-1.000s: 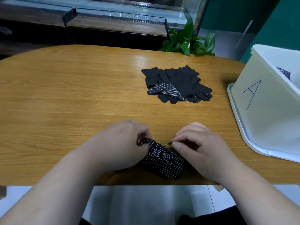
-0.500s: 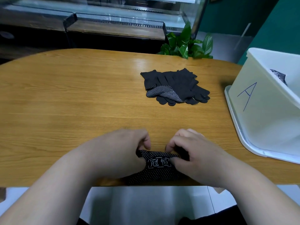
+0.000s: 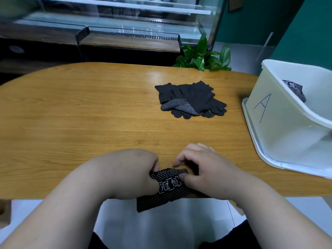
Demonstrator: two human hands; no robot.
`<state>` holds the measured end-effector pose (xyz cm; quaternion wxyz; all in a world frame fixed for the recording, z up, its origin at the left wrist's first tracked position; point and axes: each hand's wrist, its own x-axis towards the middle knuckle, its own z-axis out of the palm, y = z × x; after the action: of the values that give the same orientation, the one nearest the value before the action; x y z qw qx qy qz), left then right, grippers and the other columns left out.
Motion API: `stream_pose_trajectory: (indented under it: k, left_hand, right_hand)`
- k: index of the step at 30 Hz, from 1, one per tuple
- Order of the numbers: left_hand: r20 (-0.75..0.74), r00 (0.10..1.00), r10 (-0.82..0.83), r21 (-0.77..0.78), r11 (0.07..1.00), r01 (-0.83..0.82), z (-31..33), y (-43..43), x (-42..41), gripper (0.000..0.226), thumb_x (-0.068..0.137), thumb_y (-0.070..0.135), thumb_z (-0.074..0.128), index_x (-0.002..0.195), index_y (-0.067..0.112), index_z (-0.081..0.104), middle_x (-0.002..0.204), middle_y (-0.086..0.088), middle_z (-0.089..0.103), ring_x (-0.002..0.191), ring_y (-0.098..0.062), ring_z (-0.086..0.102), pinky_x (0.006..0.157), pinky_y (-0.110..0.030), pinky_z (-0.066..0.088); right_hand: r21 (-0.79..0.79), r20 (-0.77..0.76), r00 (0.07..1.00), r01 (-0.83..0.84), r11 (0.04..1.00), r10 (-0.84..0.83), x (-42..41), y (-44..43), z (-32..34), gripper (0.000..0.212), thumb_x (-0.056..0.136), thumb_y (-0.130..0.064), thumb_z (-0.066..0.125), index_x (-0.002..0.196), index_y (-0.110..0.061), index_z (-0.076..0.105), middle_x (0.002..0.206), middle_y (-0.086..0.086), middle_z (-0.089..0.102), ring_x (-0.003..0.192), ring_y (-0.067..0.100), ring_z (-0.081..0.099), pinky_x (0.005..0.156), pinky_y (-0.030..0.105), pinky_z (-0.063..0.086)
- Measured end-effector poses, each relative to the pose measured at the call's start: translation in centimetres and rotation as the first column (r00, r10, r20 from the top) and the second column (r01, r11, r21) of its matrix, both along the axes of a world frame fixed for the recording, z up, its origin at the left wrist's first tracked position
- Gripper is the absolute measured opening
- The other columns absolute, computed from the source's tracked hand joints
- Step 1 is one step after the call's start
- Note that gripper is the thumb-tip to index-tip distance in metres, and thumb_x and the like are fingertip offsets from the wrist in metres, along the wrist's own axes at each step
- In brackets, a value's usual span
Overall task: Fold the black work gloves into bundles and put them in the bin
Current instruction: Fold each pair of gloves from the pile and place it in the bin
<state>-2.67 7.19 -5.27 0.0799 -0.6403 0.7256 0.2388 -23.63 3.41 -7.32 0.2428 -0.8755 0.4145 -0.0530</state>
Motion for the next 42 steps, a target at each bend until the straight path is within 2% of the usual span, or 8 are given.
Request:
stream_pose_trajectory:
  k: [5,9,14,18,23,25,35,42]
  left_hand:
    - [-0.347,0.938,-0.013,-0.038,0.999,0.0,0.0,0.5,1.1,0.014,0.08,0.029,0.063,0.087,0.036,0.054,0.076,0.018,0.061,0.069,-0.004,0.054,0.071,-0.033,0.048]
    - [-0.722,0.684,0.105,0.1,0.994,-0.046,-0.2,0.7,1.4,0.019,0.086,0.007,0.069,0.096,0.022,0.064,0.079,0.008,0.064,0.073,-0.015,0.054,0.067,-0.031,0.048]
    - [-0.858,0.486,0.168,0.185,0.983,-0.012,1.0,1.3,0.6,0.024,0.088,-0.012,0.063,0.105,0.004,0.06,0.081,0.009,0.067,0.06,-0.005,0.056,0.056,-0.016,0.049]
    - [-0.927,0.31,0.213,0.234,0.972,0.032,2.8,1.4,-0.7,0.043,0.079,0.004,0.069,0.12,0.015,0.061,0.093,-0.008,0.065,0.068,-0.016,0.062,0.056,-0.024,0.053]
    - [-0.899,0.424,0.114,0.082,0.992,-0.094,6.2,1.8,-4.2,0.011,0.091,0.015,0.069,0.094,0.024,0.073,0.08,-0.002,0.066,0.066,-0.011,0.058,0.053,-0.02,0.046]
    - [-0.89,0.443,0.105,0.042,0.988,-0.15,7.6,1.8,-5.6,0.02,0.093,0.01,0.065,0.087,0.027,0.076,0.074,-0.001,0.064,0.06,-0.007,0.056,0.051,-0.019,0.044]
    - [-0.903,0.416,0.108,0.046,0.987,-0.156,14.5,-3.7,-13.5,0.011,0.089,0.005,0.069,0.098,0.008,0.072,0.065,0.004,0.067,0.053,-0.006,0.062,0.045,-0.018,0.046]
    - [-0.83,0.551,0.085,-0.005,0.987,-0.16,15.4,-13.5,-20.8,0.01,0.09,0.004,0.069,0.093,0.012,0.072,0.078,-0.002,0.072,0.066,-0.014,0.067,0.061,-0.031,0.059]
  right_hand:
    - [0.261,0.233,0.961,0.084,0.962,-0.148,-0.6,0.4,0.2,0.029,0.089,-0.013,0.067,0.108,-0.035,0.071,0.101,-0.021,0.067,0.099,-0.004,0.059,0.088,0.018,0.046]
    - [0.537,0.453,0.831,0.036,0.843,-0.324,-1.5,1.1,1.0,0.023,0.094,0.002,0.06,0.104,-0.013,0.074,0.093,0.0,0.075,0.081,0.009,0.066,0.075,0.021,0.052]
    - [0.602,0.584,0.659,0.04,0.797,-0.474,-2.7,2.3,2.0,0.008,0.082,-0.008,0.072,0.087,-0.009,0.078,0.083,0.01,0.074,0.074,0.015,0.065,0.068,0.023,0.051]
    - [0.597,0.641,0.549,0.082,0.798,-0.536,-3.9,3.6,3.7,0.011,0.075,-0.017,0.069,0.081,-0.016,0.077,0.071,0.008,0.063,0.065,0.013,0.056,0.06,0.022,0.045]
    - [0.58,0.65,0.477,0.192,0.792,-0.591,-5.9,4.8,6.5,0.01,0.088,-0.004,0.07,0.079,-0.007,0.075,0.073,0.014,0.064,0.067,0.023,0.053,0.058,0.029,0.041]
    - [0.556,0.66,0.479,0.204,0.805,-0.578,-7.1,5.1,8.3,0.008,0.079,-0.016,0.073,0.079,-0.008,0.074,0.074,0.016,0.064,0.07,0.026,0.05,0.059,0.033,0.038]
    - [0.458,0.66,0.525,0.286,0.842,-0.537,-15.1,1.1,15.7,0.008,0.086,-0.008,0.068,0.083,-0.01,0.074,0.073,0.01,0.069,0.06,0.019,0.058,0.056,0.025,0.042]
    - [0.407,0.579,0.524,0.478,0.778,-0.625,-21.2,-7.6,16.4,0.017,0.089,-0.002,0.063,0.082,-0.01,0.075,0.082,0.018,0.061,0.074,0.026,0.05,0.065,0.033,0.042]
